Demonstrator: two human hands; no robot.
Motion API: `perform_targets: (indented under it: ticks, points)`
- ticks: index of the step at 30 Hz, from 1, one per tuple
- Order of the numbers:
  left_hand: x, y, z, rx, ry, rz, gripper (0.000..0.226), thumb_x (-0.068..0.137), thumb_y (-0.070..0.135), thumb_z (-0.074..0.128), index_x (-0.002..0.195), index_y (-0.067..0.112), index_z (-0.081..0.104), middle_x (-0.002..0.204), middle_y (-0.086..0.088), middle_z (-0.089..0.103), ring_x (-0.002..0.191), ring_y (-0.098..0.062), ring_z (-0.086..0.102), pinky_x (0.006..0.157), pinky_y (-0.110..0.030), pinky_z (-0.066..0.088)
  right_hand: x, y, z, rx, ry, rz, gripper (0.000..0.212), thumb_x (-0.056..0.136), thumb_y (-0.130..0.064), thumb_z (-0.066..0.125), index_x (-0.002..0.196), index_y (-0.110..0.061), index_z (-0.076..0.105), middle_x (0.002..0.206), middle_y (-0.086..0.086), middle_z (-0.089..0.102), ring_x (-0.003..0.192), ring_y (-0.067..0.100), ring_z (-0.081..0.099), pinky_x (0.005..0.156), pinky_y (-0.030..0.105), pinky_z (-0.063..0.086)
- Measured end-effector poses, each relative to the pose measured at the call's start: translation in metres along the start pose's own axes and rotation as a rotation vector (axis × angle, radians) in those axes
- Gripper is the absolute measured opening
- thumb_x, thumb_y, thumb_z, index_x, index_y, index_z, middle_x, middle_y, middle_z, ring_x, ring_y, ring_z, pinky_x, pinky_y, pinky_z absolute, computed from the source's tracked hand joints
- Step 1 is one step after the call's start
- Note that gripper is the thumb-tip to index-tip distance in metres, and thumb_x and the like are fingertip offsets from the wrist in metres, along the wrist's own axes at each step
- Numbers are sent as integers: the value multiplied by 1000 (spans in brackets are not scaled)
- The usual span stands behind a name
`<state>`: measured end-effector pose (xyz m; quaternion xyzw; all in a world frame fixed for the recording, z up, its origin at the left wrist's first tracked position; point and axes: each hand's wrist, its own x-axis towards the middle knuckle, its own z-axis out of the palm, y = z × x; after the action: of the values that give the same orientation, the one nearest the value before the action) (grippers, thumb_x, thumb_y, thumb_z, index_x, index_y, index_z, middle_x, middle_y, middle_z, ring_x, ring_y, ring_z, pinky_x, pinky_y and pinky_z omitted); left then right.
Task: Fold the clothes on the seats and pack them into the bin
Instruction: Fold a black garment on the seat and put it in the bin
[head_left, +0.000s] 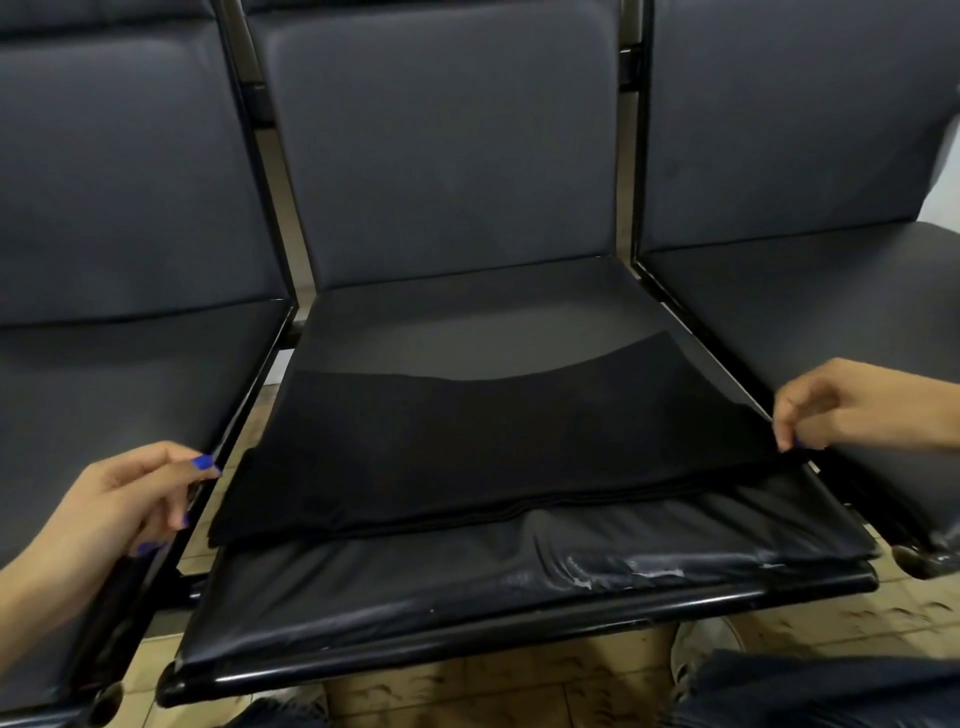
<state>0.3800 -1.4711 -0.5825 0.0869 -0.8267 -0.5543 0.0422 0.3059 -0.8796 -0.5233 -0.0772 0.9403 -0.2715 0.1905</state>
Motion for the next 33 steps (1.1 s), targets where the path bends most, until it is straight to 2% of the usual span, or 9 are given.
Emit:
perform_targets:
  ticks: [2,7,10,12,15,20,24,30,33]
  points:
    - [-4,16,15,99,73,27,14,85,34,67,80,21,70,64,-7,64,58,-16,58,70,-49,46,1,-4,3,-55,12,75,43,79,9,55,55,-24,69,56,5,63,54,11,57,51,23,48]
    - [5,63,69,294,99,290,11,84,19,69,80,30,68,68,-4,65,59,-7,56,58,-13,42,17,-20,20,-131,255,209,11,91,-31,56,89,-20,55,75,7,64,62,25,62,41,26,47]
    - [10,77,99,594,-89,468,12,80,40,62,73,34,70,80,11,67,79,-6,62,80,-21,46,24,-34,31,-300,203,325,52,81,-63,57,95,-14,49,94,0,56,86,21,58,67,30,46]
    - [16,73,120,820,-258,591,39,76,53,43,96,34,71,101,11,69,101,-16,64,96,-27,43,26,-38,36,-397,160,396,60,80,-65,58,99,-10,42,98,2,48,100,27,57,81,34,45]
    - [17,70,154,970,-507,472,60,83,63,31,135,40,47,148,16,37,144,-9,19,115,-33,4,31,-38,35,-393,132,458,44,86,-54,60,79,-14,44,82,0,51,87,26,56,72,32,46]
    - [5,81,187,998,-782,222,55,95,59,17,147,46,11,158,18,-3,142,-5,-20,114,-40,-20,30,-27,19,172,413,414,23,92,-13,54,71,-7,47,74,13,51,60,25,52,42,27,42]
    - [-10,91,212,987,-886,188,52,101,50,11,149,41,-4,157,17,-14,141,-8,-26,114,-45,-20,8,-12,6,666,351,579,17,90,-8,60,77,-3,50,58,11,42,28,13,37,30,20,42]
    - [-7,106,205,737,-943,148,50,101,46,14,149,40,-1,158,18,-4,143,-2,-13,118,-35,-12,-8,-31,0,1026,250,525,51,29,-18,88,76,-11,68,54,4,64,39,11,59,40,23,51]
    - [5,113,184,412,-745,90,50,101,42,23,150,34,15,154,19,19,138,6,12,111,-13,7,-9,-61,-6,1131,286,381,27,53,-15,74,77,-11,62,51,1,62,37,8,57,39,16,48]
